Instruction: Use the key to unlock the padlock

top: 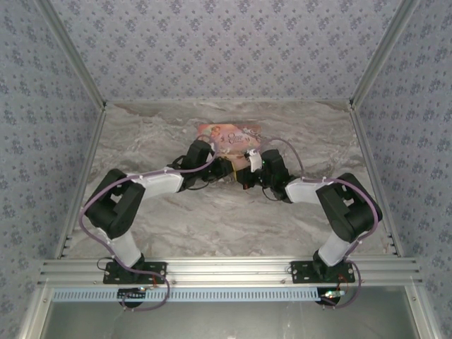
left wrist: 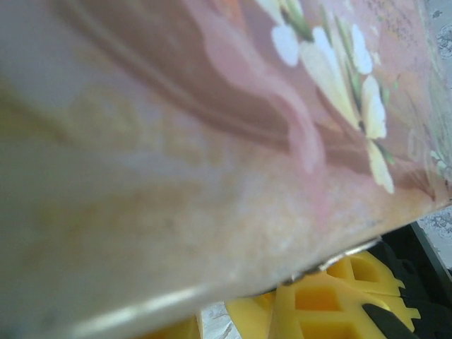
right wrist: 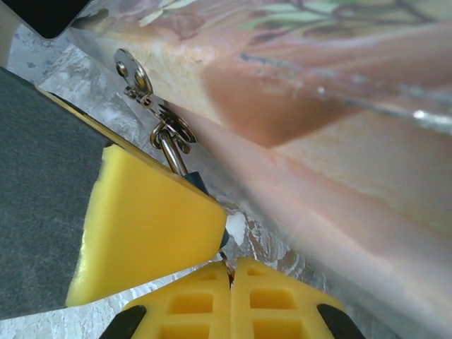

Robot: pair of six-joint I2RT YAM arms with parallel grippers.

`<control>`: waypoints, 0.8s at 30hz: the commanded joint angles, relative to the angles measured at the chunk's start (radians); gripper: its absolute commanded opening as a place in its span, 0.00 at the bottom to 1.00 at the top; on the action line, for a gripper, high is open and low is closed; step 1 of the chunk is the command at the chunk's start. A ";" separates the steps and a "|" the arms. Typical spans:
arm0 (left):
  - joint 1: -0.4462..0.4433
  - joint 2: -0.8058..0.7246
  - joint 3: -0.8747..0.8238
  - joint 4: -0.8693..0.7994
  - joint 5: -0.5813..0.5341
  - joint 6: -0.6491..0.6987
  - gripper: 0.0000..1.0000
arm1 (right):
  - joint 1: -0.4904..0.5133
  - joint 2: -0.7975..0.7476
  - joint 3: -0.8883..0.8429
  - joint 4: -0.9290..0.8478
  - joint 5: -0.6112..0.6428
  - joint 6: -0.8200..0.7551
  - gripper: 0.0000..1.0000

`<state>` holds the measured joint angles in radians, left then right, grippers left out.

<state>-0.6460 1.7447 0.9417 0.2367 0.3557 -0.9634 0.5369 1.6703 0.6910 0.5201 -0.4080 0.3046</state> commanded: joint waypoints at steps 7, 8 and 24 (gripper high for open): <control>-0.007 0.085 0.034 0.078 0.102 -0.039 0.30 | 0.036 0.041 -0.080 0.148 0.060 0.120 0.00; -0.005 0.087 0.032 0.084 0.105 -0.045 0.32 | 0.037 0.043 -0.084 0.155 0.062 0.125 0.00; 0.070 -0.053 -0.101 0.092 0.088 -0.046 0.62 | 0.053 0.037 -0.087 0.149 0.077 0.311 0.00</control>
<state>-0.5861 1.7195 0.8665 0.3149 0.4347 -1.0119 0.5812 1.7180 0.6044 0.6468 -0.3363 0.5388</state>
